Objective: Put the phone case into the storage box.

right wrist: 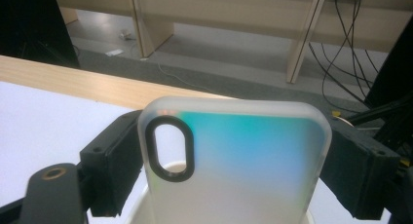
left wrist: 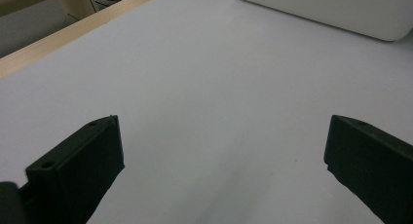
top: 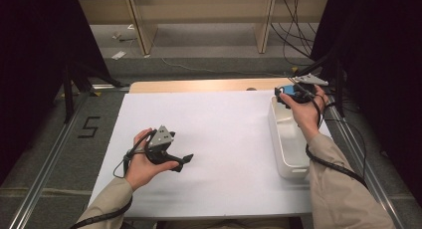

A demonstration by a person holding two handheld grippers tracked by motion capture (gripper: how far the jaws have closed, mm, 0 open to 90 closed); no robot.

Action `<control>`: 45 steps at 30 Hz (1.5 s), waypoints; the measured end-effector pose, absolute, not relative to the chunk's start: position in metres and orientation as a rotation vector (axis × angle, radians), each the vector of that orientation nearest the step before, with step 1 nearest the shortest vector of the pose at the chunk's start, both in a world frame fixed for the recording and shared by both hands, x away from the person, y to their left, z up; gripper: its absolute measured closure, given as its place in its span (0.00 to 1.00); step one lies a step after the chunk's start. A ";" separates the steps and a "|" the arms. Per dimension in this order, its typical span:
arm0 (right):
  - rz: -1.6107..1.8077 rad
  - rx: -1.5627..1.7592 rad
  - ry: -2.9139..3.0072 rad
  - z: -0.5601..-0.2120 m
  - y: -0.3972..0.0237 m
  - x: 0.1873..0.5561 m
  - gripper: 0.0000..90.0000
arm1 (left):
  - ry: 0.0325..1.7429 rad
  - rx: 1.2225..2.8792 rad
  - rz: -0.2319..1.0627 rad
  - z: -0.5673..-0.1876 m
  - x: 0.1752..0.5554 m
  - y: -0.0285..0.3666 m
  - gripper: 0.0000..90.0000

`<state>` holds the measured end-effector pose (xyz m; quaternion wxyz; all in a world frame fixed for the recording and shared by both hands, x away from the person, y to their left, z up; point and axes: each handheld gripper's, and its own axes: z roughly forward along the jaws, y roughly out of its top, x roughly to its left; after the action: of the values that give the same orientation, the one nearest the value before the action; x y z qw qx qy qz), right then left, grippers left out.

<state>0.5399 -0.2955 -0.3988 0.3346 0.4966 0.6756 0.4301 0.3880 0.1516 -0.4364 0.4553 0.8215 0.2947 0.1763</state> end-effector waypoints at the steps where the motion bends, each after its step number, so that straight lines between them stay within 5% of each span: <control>1: 1.119 1.295 1.764 -0.399 -0.296 0.540 0.20 | 0.727 2.027 0.434 -0.436 0.388 0.152 0.00; 45: 1.087 1.338 1.779 -0.414 -0.293 0.551 0.19 | 0.725 2.026 0.432 -0.437 0.388 0.151 0.00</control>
<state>0.5513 -0.2933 -0.4136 0.3257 0.5107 0.6789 0.4149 0.3882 0.1511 -0.4371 0.4558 0.8217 0.2940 0.1750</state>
